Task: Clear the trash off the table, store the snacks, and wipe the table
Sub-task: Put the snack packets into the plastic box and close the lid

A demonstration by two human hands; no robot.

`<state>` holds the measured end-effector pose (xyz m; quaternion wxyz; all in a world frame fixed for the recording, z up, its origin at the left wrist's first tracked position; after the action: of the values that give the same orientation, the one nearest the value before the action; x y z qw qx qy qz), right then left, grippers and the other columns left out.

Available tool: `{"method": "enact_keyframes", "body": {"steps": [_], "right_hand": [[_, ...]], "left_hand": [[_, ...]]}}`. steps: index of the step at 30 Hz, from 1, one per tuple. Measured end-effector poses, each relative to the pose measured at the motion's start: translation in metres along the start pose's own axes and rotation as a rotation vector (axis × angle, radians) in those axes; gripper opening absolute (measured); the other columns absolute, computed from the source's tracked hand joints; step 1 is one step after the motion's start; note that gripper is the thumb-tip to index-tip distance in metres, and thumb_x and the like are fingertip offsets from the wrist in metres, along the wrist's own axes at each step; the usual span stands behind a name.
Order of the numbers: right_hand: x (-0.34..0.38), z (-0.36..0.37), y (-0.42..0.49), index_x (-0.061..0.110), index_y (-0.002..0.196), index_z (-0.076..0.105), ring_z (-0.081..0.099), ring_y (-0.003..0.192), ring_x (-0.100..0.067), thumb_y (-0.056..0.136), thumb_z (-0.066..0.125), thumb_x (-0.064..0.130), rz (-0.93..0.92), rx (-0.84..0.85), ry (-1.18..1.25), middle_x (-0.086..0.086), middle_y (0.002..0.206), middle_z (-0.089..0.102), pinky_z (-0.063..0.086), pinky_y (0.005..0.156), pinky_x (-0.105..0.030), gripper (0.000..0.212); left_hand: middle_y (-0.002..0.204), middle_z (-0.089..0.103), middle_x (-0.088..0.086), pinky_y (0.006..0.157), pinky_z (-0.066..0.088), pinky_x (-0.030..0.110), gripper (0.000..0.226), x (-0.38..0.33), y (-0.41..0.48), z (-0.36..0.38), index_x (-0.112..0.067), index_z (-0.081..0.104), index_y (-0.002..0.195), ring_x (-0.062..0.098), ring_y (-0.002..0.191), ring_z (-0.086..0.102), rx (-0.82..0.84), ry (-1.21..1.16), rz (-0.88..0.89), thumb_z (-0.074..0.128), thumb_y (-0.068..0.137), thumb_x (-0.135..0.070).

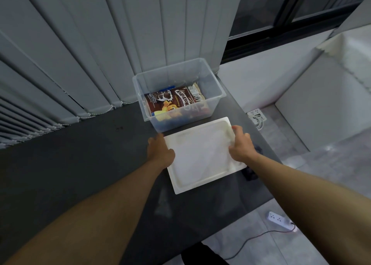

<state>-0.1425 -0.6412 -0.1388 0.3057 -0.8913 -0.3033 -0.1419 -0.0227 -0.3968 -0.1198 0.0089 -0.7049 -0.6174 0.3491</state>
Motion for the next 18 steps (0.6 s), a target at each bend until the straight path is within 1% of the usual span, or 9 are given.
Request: {"method": "enact_keyframes", "body": {"steps": [1, 3, 5, 7, 10, 13, 16, 18], "right_hand": [[0.002, -0.003, -0.001, 0.023, 0.14, 0.033, 0.049, 0.113, -0.04, 0.087, 0.048, 0.004, -0.003, -0.035, 0.02, -0.016, 0.126, 0.039, 0.043, 0.101, -0.048, 0.059], [0.007, -0.011, -0.003, 0.016, 0.135, 0.04, 0.05, 0.1, -0.037, 0.089, 0.043, 0.004, -0.008, -0.102, 0.029, -0.018, 0.125, 0.041, 0.045, 0.095, -0.044, 0.047], [0.015, -0.019, -0.004, 0.009, 0.129, 0.045, 0.045, 0.09, -0.033, 0.092, 0.04, 0.005, -0.034, -0.153, 0.039, -0.019, 0.122, 0.042, 0.043, 0.087, -0.04, 0.037], [0.024, -0.027, -0.003, 0.006, 0.123, 0.048, 0.043, 0.087, -0.031, 0.095, 0.037, 0.007, -0.074, -0.196, 0.067, -0.021, 0.119, 0.044, 0.039, 0.082, -0.037, 0.03], [0.04, -0.041, -0.003, 0.006, 0.119, 0.05, 0.042, 0.086, -0.028, 0.099, 0.036, 0.011, -0.141, -0.256, 0.085, -0.019, 0.117, 0.047, 0.035, 0.078, -0.034, 0.025], [0.058, -0.055, -0.001, 0.007, 0.123, 0.052, 0.043, 0.088, -0.025, 0.1, 0.038, 0.012, -0.193, -0.31, 0.093, -0.018, 0.118, 0.049, 0.034, 0.078, -0.032, 0.027], [0.076, -0.066, 0.003, 0.012, 0.133, 0.049, 0.05, 0.099, -0.027, 0.1, 0.045, 0.014, -0.228, -0.351, 0.122, -0.015, 0.123, 0.051, 0.04, 0.087, -0.035, 0.033], [0.087, -0.072, 0.006, 0.017, 0.136, 0.048, 0.054, 0.105, -0.027, 0.099, 0.05, 0.015, -0.245, -0.381, 0.161, -0.011, 0.123, 0.055, 0.045, 0.092, -0.04, 0.036]], "left_hand": [[0.142, 0.037, 0.014, 0.099, 0.045, 0.035, 0.06, -0.001, -0.001, -0.004, -0.011, 0.037, 0.143, 0.032, 0.127, 0.046, -0.017, 0.003, -0.002, 0.06, 0.088, -0.009], [0.138, 0.041, 0.012, 0.092, 0.044, 0.033, 0.052, -0.004, -0.004, -0.013, -0.011, 0.042, 0.14, 0.031, 0.125, 0.048, -0.061, -0.01, 0.018, 0.055, 0.09, -0.006], [0.131, 0.044, 0.01, 0.085, 0.042, 0.03, 0.04, -0.009, -0.008, -0.023, -0.012, 0.047, 0.132, 0.029, 0.119, 0.05, -0.122, -0.019, 0.085, 0.052, 0.092, -0.009], [0.128, 0.046, 0.008, 0.084, 0.042, 0.029, 0.036, -0.014, -0.014, -0.034, -0.013, 0.05, 0.128, 0.027, 0.116, 0.051, -0.188, -0.03, 0.159, 0.051, 0.093, -0.012], [0.129, 0.046, 0.006, 0.085, 0.047, 0.027, 0.035, -0.02, -0.019, -0.051, -0.013, 0.051, 0.129, 0.024, 0.116, 0.053, -0.275, -0.062, 0.266, 0.052, 0.094, -0.013], [0.127, 0.045, 0.005, 0.087, 0.046, 0.027, 0.038, -0.027, -0.021, -0.071, -0.012, 0.052, 0.131, 0.023, 0.113, 0.055, -0.346, -0.077, 0.333, 0.05, 0.094, -0.012], [0.13, 0.04, 0.006, 0.092, 0.043, 0.029, 0.045, -0.035, -0.018, -0.091, -0.012, 0.048, 0.137, 0.025, 0.109, 0.055, -0.4, -0.116, 0.346, 0.05, 0.092, -0.007], [0.135, 0.036, 0.008, 0.1, 0.039, 0.031, 0.053, -0.04, -0.013, -0.102, -0.012, 0.042, 0.142, 0.027, 0.115, 0.051, -0.412, -0.149, 0.349, 0.053, 0.09, -0.005]]}}
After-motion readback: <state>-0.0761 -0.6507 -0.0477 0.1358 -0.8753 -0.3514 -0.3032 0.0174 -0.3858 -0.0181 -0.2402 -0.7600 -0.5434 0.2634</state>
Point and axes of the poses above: each hand's wrist, its own y-axis towards the middle knuckle, its own z-axis out of the palm, x = y × z, the point moved 3 cm from there along y, towards the middle knuckle
